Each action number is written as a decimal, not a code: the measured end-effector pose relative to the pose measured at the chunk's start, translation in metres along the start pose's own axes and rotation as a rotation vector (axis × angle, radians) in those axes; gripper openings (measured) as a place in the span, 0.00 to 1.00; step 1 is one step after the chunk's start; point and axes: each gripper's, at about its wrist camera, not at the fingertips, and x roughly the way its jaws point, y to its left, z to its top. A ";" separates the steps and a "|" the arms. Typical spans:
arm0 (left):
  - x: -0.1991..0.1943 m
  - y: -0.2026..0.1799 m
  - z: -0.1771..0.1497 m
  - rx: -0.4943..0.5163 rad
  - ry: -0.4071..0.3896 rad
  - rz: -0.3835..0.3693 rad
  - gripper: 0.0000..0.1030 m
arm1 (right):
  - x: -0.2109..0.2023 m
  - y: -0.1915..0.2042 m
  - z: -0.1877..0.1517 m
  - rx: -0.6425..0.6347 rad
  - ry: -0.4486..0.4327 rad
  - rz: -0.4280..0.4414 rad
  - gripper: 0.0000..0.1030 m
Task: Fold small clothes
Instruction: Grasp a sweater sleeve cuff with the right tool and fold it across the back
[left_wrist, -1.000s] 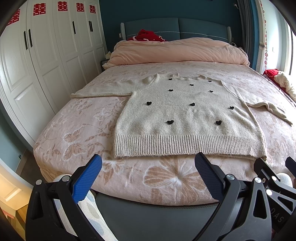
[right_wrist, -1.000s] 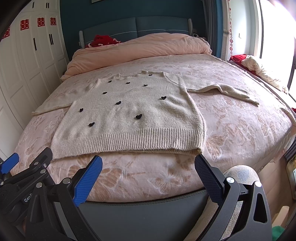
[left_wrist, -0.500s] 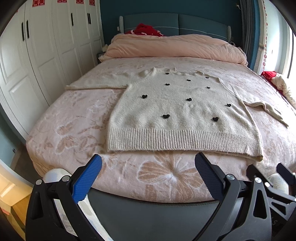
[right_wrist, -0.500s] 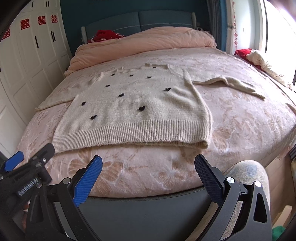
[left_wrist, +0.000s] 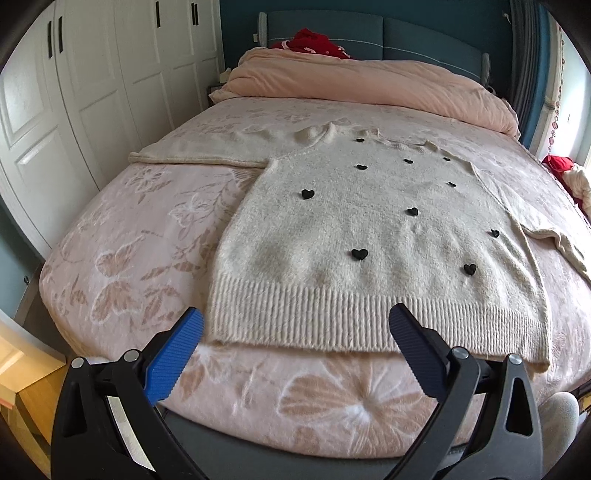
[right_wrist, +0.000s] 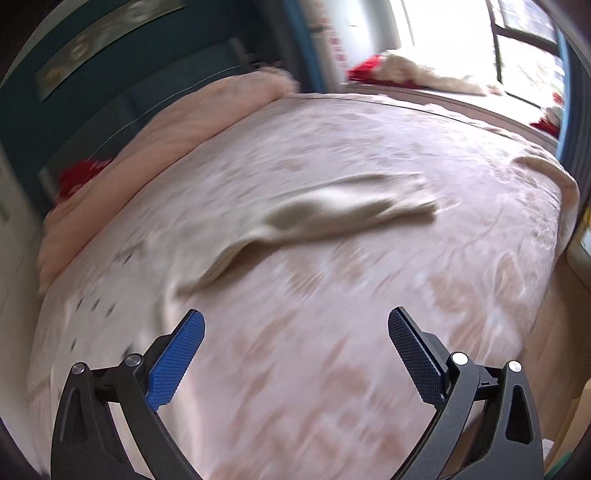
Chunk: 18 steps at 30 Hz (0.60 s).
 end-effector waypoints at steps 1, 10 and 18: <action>0.006 -0.004 0.003 0.004 0.010 -0.005 0.95 | 0.014 -0.015 0.015 0.037 0.005 -0.016 0.91; 0.049 -0.032 0.020 -0.019 0.100 -0.047 0.95 | 0.137 -0.116 0.074 0.405 0.138 -0.002 0.64; 0.069 -0.043 0.028 0.009 0.119 -0.063 0.95 | 0.130 -0.116 0.110 0.445 -0.003 0.058 0.07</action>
